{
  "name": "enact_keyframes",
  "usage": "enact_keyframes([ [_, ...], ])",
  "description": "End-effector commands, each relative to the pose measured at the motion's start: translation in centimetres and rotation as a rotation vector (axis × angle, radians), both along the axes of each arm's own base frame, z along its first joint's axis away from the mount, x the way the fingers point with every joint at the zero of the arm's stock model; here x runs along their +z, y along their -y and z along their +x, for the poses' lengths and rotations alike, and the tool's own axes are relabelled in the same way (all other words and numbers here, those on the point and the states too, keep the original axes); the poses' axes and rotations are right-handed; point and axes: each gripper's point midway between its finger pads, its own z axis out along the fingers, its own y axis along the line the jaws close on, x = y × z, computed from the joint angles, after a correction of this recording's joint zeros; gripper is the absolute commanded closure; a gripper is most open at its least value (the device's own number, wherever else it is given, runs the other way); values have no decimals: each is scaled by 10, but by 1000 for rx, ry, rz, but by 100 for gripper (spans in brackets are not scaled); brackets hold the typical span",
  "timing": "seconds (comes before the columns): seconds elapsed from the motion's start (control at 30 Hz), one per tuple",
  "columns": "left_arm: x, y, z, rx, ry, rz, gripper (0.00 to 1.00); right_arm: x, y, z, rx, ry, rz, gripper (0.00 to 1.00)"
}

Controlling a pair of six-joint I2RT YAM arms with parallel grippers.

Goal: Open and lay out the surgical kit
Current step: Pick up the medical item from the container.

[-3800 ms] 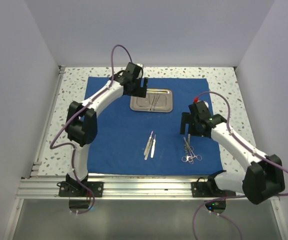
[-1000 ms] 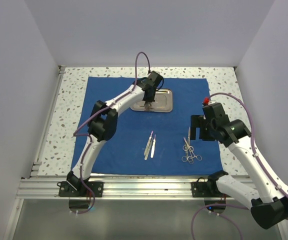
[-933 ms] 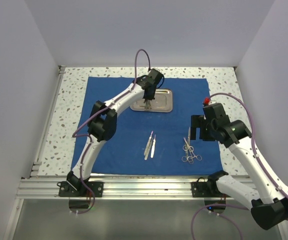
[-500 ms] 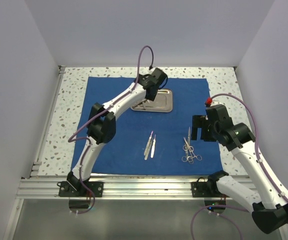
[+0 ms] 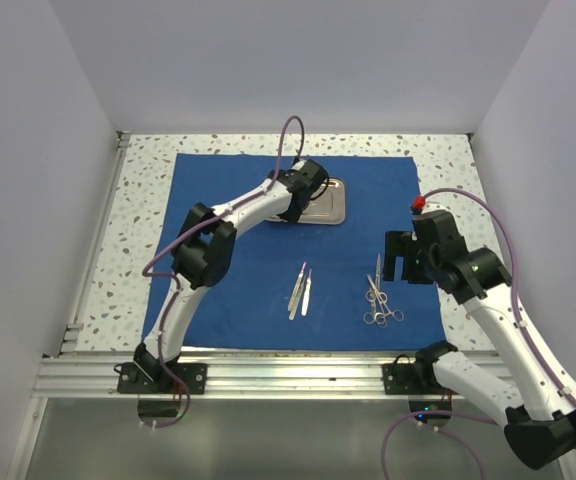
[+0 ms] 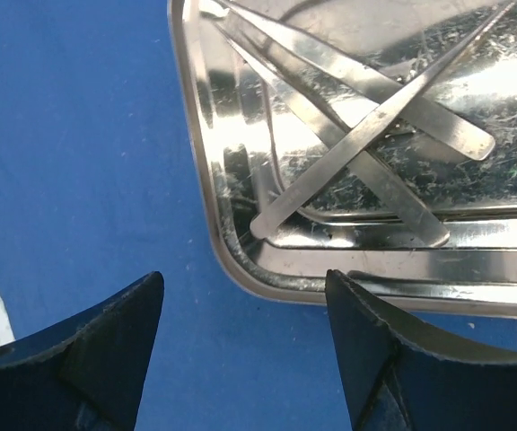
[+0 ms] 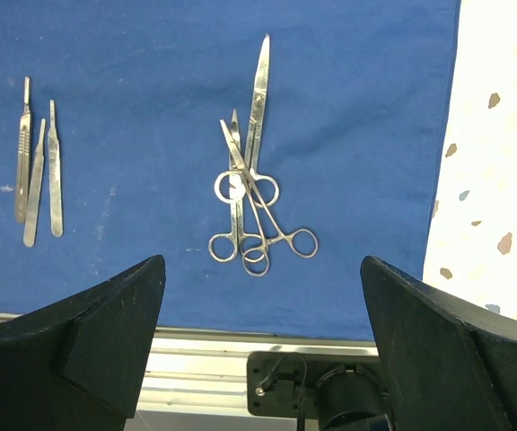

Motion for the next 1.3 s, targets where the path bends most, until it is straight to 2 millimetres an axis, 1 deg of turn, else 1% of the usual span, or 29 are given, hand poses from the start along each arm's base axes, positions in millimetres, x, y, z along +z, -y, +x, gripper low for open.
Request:
enact_keyframes([
  [0.0,22,6,14,-49,72,-82,24,0,-1,2,16,8,-7,6],
  [0.03,24,11,19,-62,96,-114,24,-1,-1,2,14,4,-9,6],
  [0.1,25,13,20,-104,86,-156,24,-4,-1,3,9,-10,-17,6],
  [0.13,26,17,24,-117,102,-178,24,-4,0,3,8,-13,-23,6],
  [0.17,26,14,27,-120,101,-187,24,-6,0,4,6,-22,-27,6],
  [0.2,23,17,28,-141,90,-205,24,-7,1,5,1,-27,-32,6],
  [0.27,23,17,34,-145,97,-218,24,-11,1,6,-4,-44,-42,6],
  [0.37,25,22,42,-169,102,-260,25,-14,2,7,-10,-57,-54,7],
  [0.47,27,34,45,-223,96,-309,25,-17,3,8,-22,-66,-66,7],
  [0.5,24,39,46,-245,81,-323,25,-19,4,8,-25,-76,-71,7],
  [0.6,10,44,46,-263,34,-339,28,-20,6,9,-36,-80,-81,7],
  [0.73,-6,44,41,-272,-15,-366,33,-22,9,10,-53,-87,-96,7],
  [0.9,-25,30,34,-259,-75,-382,39,-25,10,10,-63,-102,-110,7],
  [0.97,-30,21,35,-242,-82,-388,41,-25,10,10,-64,-107,-112,7],
  [1.0,-33,16,31,-232,-94,-393,43,-26,10,10,-63,-108,-112,7],
  [1.07,-33,9,34,-220,-85,-408,44,-27,10,10,-63,-113,-113,7],
  [1.13,-38,2,34,-208,-97,-418,45,-28,10,10,-59,-120,-116,7],
  [1.23,-47,2,33,-215,-120,-432,46,-30,8,10,-53,-131,-116,7],
  [1.27,-51,6,33,-230,-133,-443,46,-31,8,10,-52,-135,-116,7],
])
